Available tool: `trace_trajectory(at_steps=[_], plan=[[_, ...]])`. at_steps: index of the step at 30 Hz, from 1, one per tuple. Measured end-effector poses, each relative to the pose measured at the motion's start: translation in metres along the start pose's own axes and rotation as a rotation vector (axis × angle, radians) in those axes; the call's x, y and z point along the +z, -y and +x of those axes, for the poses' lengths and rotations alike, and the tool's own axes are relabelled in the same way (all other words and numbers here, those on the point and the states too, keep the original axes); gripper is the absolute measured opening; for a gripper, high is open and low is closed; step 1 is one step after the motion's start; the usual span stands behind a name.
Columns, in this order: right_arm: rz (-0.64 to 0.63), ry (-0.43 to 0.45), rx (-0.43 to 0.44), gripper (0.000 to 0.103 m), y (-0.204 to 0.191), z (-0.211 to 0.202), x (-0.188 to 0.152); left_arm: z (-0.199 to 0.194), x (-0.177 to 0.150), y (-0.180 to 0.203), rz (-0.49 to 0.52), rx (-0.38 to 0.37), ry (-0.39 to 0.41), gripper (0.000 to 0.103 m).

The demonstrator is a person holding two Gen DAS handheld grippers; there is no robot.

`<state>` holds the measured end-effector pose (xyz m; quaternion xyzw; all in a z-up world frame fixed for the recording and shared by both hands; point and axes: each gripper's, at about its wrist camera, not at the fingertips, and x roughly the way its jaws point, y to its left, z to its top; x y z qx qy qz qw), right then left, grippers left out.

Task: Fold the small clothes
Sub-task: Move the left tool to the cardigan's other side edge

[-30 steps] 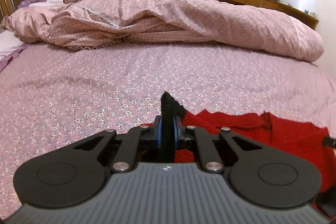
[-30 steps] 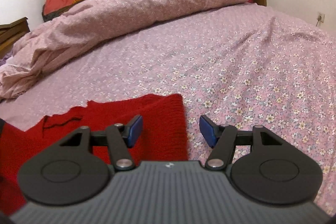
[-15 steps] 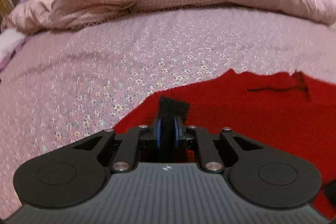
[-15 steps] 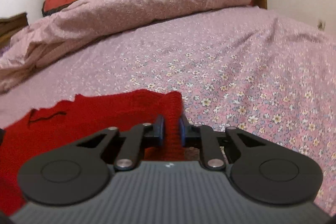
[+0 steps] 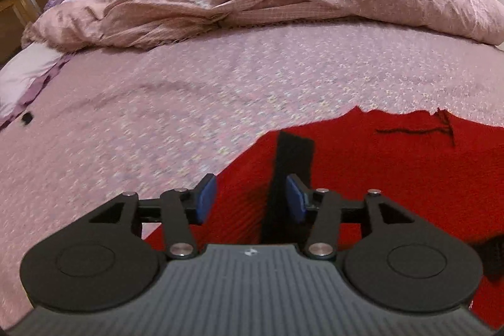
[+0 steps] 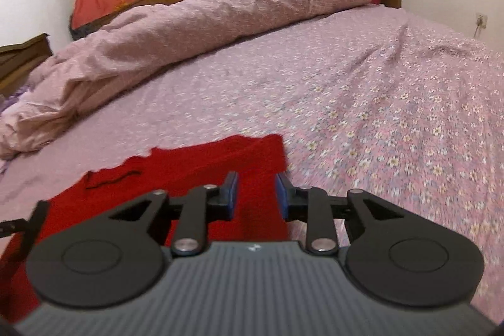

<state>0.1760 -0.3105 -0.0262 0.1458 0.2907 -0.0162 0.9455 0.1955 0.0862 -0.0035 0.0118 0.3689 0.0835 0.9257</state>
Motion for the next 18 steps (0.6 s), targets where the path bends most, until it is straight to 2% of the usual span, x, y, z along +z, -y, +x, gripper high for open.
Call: trace_trajectory(at_steps=[5, 7, 9, 18], plan=[[-0.002, -0.014, 0.045, 0.030, -0.009, -0.025, -0.009, -0.027, -0.011, -0.028, -0.055, 0.032, -0.013, 0.059], [-0.007, -0.020, 0.060, 0.037, -0.014, -0.033, -0.012, -0.040, -0.016, -0.037, -0.066, 0.050, -0.002, 0.062], [-0.016, -0.013, 0.059, 0.050, -0.021, -0.041, -0.016, -0.052, -0.020, -0.046, -0.078, 0.066, 0.010, 0.068], [-0.060, -0.035, 0.133, 0.051, -0.044, -0.067, -0.035, -0.092, -0.052, -0.097, -0.131, 0.176, 0.001, 0.070]])
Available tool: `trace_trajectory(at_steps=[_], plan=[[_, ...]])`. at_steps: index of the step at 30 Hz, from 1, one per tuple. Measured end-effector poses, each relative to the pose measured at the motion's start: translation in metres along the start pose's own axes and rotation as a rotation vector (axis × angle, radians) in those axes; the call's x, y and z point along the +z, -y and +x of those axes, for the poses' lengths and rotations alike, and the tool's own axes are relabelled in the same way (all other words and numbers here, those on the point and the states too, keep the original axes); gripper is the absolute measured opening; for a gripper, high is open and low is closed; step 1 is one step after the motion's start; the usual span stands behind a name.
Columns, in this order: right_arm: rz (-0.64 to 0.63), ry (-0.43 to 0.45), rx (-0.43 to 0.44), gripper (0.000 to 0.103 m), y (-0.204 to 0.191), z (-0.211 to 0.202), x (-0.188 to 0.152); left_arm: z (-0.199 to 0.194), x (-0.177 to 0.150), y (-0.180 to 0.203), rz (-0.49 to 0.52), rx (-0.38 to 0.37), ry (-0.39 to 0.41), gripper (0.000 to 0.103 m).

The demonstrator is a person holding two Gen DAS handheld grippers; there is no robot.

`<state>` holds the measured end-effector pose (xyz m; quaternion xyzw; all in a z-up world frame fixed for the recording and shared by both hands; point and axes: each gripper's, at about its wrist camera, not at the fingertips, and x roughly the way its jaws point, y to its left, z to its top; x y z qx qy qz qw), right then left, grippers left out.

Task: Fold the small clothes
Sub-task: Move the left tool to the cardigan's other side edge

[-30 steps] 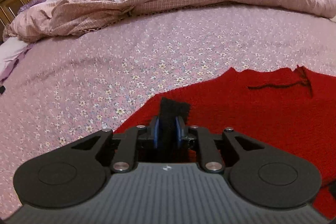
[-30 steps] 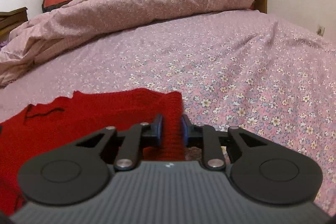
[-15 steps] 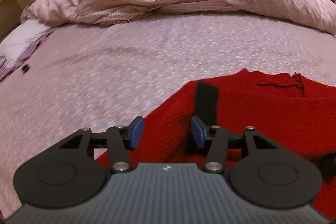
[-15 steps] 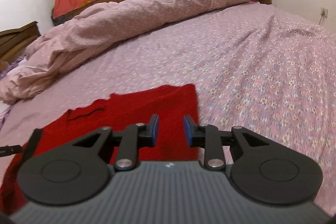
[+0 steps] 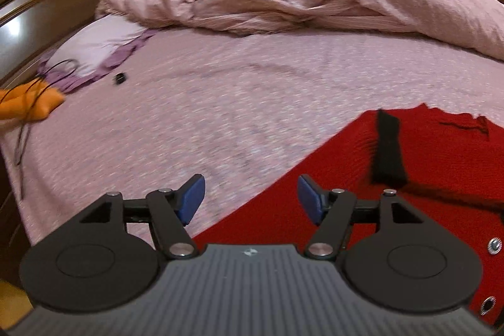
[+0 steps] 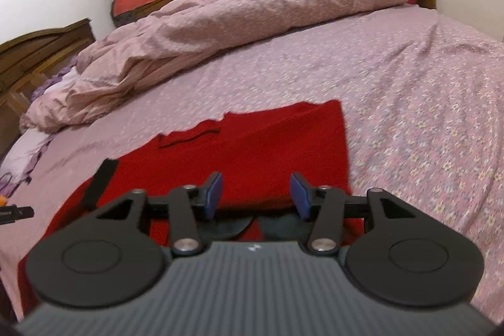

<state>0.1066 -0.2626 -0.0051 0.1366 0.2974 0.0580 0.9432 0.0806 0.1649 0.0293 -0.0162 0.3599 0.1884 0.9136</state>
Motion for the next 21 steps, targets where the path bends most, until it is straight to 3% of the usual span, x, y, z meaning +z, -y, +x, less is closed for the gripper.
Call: trace_trajectory(at_steps=[10, 21], plan=[[-0.013, -0.031, 0.036, 0.051, -0.018, -0.017, -0.022, -0.012, -0.036, -0.046, -0.031, 0.061, -0.077, 0.071], [-0.015, -0.063, 0.063, 0.051, -0.027, -0.028, -0.038, 0.000, -0.070, -0.062, -0.027, 0.113, -0.175, 0.071]])
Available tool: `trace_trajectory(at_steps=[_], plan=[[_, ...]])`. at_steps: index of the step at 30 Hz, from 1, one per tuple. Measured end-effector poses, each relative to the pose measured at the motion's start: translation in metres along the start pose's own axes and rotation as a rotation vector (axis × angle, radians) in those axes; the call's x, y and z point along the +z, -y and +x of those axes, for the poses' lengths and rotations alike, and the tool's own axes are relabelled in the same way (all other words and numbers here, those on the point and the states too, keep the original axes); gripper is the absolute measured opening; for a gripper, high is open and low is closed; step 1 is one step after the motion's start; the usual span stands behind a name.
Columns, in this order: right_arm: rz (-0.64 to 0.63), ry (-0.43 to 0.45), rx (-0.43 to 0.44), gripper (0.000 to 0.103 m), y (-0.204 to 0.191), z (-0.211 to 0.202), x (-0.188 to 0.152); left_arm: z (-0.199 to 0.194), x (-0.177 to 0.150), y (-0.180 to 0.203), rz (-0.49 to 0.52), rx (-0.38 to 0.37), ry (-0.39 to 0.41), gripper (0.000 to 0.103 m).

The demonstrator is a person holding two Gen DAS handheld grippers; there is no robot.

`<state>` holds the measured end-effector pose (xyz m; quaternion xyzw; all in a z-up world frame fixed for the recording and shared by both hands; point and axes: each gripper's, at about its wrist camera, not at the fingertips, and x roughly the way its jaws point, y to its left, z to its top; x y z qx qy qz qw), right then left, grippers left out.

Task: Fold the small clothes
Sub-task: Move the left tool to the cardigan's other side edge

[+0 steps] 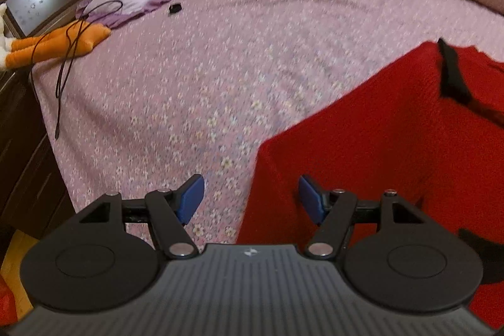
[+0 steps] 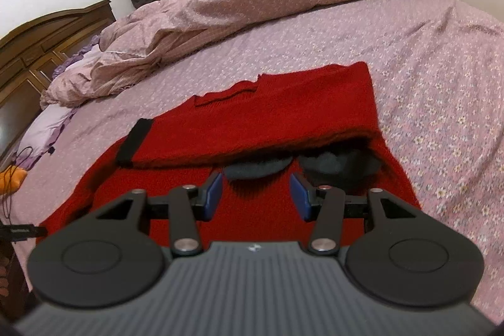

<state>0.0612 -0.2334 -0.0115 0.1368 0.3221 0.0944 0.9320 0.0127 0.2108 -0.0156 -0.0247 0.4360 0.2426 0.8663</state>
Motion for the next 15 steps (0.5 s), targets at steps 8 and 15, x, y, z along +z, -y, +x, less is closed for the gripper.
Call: trace_trajectory(at_steps=[8, 15], plan=[[-0.001, 0.019, -0.006, 0.051, -0.005, -0.008, -0.002, 0.015, -0.005, -0.001, 0.042, -0.012, -0.014, 0.082], [-0.007, 0.016, -0.011, 0.051, -0.012, -0.008, -0.002, 0.025, -0.007, -0.015, -0.008, -0.091, -0.031, 0.082]])
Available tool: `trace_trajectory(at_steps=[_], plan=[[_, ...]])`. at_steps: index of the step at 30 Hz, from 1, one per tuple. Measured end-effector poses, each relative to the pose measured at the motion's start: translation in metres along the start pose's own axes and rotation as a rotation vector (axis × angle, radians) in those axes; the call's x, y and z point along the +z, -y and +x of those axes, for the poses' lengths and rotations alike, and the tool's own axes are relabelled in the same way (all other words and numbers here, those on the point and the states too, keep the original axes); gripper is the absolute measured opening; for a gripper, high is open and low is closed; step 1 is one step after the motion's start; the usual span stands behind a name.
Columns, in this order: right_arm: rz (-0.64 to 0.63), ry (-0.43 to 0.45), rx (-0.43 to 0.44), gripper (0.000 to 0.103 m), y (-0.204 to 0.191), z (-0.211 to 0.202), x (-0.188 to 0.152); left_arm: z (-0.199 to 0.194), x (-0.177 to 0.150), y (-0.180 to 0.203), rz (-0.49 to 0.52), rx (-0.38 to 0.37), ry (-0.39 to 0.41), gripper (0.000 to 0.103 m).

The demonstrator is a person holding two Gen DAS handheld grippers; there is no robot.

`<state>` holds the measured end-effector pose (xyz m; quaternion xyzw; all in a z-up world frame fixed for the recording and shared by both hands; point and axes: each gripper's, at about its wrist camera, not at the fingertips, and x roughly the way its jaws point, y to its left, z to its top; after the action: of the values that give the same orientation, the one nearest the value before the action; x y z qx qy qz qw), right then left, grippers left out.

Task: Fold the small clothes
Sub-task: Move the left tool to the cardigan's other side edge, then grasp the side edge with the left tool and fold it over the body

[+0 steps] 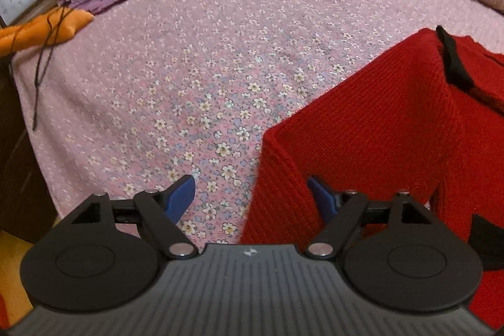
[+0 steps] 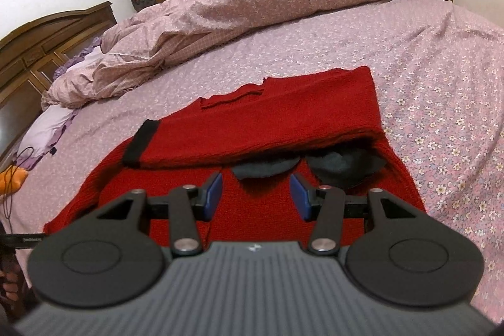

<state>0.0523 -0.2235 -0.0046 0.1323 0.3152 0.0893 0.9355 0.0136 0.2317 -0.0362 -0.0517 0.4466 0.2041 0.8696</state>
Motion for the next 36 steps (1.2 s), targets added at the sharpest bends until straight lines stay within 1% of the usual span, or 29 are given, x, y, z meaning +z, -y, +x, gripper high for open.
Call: trace_trajectory(at_steps=[3, 7, 9, 10, 11, 12, 13, 14, 17, 21, 23, 27, 31, 36], plan=[[0.006, -0.010, -0.001, 0.051, -0.003, 0.003, 0.000, 0.002, -0.002, -0.005, -0.019, -0.046, 0.002, 0.082], [-0.005, -0.022, -0.005, 0.051, -0.009, 0.006, -0.001, 0.002, -0.007, -0.007, -0.017, -0.148, 0.019, 0.080], [-0.012, -0.029, -0.004, 0.051, -0.012, 0.009, -0.001, 0.003, -0.008, -0.006, -0.007, -0.170, 0.024, 0.076], [-0.014, -0.031, -0.004, 0.051, -0.013, 0.009, -0.002, 0.003, -0.009, -0.005, -0.006, -0.179, 0.024, 0.071], [-0.016, -0.035, -0.003, 0.051, -0.015, 0.010, -0.002, 0.004, -0.009, -0.005, -0.012, -0.190, 0.021, 0.061], [-0.018, -0.039, -0.003, 0.051, -0.015, 0.011, -0.002, 0.004, -0.009, -0.005, -0.021, -0.212, 0.018, 0.054], [-0.019, -0.042, -0.002, 0.051, -0.017, 0.012, -0.002, 0.003, -0.008, -0.005, -0.030, -0.232, 0.016, 0.043], [-0.021, -0.044, -0.002, 0.051, -0.018, 0.013, -0.002, 0.002, -0.007, -0.003, -0.026, -0.232, 0.014, 0.035], [-0.023, -0.044, -0.003, 0.051, -0.018, 0.013, -0.002, -0.003, -0.007, 0.001, 0.007, -0.212, 0.024, 0.022], [-0.016, -0.042, -0.003, 0.051, -0.016, 0.013, -0.001, -0.003, -0.007, -0.005, -0.011, -0.203, 0.018, 0.020], [-0.013, -0.041, 0.002, 0.051, -0.016, 0.013, -0.001, -0.005, -0.007, -0.010, -0.047, -0.204, 0.017, 0.017], [-0.018, -0.039, 0.011, 0.051, -0.015, 0.009, -0.004, -0.026, 0.000, -0.016, -0.107, -0.266, 0.063, 0.016], [-0.012, -0.029, 0.015, 0.051, -0.012, 0.005, -0.003, -0.056, 0.014, -0.017, -0.163, -0.340, 0.118, 0.016], [-0.009, -0.020, 0.024, 0.051, -0.009, 0.002, -0.003, -0.092, 0.034, -0.004, -0.161, -0.423, 0.197, 0.016]])
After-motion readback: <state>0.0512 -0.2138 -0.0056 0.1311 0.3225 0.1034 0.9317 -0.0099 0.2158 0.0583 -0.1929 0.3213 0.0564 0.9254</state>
